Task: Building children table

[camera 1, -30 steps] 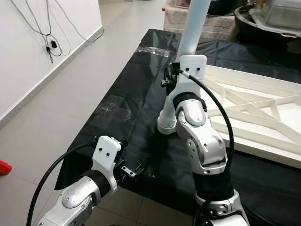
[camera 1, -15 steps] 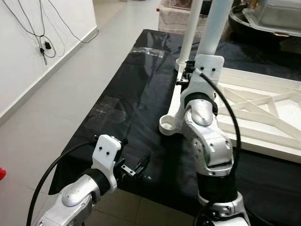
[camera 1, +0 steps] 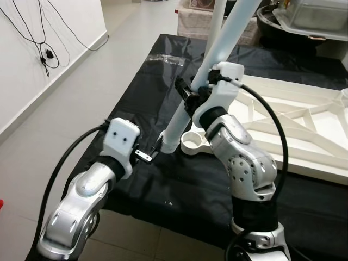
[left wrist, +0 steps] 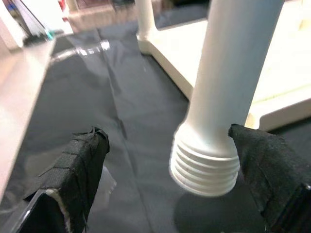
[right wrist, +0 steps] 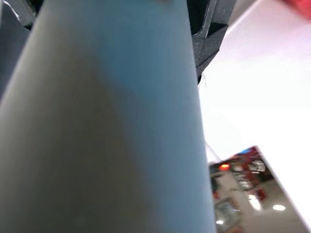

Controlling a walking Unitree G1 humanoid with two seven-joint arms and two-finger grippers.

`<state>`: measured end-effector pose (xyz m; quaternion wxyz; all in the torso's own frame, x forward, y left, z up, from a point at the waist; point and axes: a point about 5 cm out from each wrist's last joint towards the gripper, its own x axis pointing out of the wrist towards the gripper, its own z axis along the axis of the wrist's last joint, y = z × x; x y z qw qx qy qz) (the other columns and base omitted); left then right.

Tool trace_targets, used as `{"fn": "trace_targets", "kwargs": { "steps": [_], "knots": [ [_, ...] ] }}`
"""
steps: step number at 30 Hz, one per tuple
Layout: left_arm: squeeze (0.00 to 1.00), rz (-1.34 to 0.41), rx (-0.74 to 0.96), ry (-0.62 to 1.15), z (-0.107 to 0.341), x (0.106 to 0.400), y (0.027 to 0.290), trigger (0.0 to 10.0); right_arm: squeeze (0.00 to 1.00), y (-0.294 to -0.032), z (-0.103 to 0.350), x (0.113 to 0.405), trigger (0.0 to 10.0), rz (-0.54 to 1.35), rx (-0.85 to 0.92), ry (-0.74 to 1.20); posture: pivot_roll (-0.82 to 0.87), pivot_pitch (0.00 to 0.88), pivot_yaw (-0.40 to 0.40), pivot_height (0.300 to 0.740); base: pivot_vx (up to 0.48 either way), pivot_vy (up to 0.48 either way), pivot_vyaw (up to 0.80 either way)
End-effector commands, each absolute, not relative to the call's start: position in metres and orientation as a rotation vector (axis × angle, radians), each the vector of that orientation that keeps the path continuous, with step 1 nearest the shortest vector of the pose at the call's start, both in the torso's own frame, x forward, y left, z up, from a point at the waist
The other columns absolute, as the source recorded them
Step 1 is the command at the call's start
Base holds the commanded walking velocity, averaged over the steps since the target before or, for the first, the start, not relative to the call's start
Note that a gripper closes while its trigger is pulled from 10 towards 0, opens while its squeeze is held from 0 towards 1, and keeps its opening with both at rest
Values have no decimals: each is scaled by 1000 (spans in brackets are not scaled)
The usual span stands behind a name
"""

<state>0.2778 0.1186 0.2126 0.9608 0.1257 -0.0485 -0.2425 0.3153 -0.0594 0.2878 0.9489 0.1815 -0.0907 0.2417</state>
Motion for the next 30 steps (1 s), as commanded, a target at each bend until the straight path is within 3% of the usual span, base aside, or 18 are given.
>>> {"fn": "trace_targets", "kwargs": {
  "steps": [1, 11, 30],
  "knots": [
    [0, -519, 284, -49, 203, 284, 115, 10000, 0, -34, 297, 302, 10000, 634, 470, -202, 99, 114, -46, 740, 0, 0, 0],
    [0, -617, 276, 36, 181, 286, 99, 10000, 0, -24, 298, 291, 10000, 746, 503, -199, 101, 108, -42, 740, 0, 0, 0],
    [0, -637, 291, 3, 182, 293, 96, 10000, 0, -18, 292, 281, 10000, 863, 476, -164, 99, 102, -41, 740, 0, 0, 0]
  ]
}}
